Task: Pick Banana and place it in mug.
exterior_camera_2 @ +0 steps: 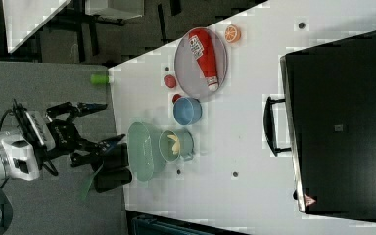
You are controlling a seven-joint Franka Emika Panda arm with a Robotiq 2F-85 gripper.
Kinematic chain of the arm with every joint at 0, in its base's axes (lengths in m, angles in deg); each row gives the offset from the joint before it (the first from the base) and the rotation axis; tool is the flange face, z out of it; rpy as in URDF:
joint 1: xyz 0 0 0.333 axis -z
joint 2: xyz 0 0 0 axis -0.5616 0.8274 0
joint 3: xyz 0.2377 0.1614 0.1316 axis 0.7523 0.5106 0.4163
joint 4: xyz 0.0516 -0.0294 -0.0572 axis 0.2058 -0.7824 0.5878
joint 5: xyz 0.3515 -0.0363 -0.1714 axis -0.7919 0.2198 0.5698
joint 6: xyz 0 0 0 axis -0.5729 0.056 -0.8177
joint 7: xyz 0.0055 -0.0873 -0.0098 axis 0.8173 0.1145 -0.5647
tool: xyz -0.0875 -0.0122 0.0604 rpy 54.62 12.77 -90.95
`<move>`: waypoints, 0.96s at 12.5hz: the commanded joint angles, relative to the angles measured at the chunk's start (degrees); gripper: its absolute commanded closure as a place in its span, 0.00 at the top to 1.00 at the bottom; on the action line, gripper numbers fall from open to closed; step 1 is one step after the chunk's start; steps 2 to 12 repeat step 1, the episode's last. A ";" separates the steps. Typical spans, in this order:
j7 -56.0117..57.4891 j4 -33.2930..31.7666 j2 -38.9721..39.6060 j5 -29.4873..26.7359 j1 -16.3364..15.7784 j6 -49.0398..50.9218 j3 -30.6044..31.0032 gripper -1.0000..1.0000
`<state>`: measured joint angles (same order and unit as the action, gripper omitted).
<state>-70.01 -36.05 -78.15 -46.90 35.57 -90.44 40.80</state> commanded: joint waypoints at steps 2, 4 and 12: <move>13.64 1.65 1.27 -0.52 0.02 9.00 -2.43 1.00; 13.64 1.65 1.27 -0.52 0.02 9.00 -2.43 1.00; 13.64 1.65 1.27 -0.52 0.02 9.00 -2.43 1.00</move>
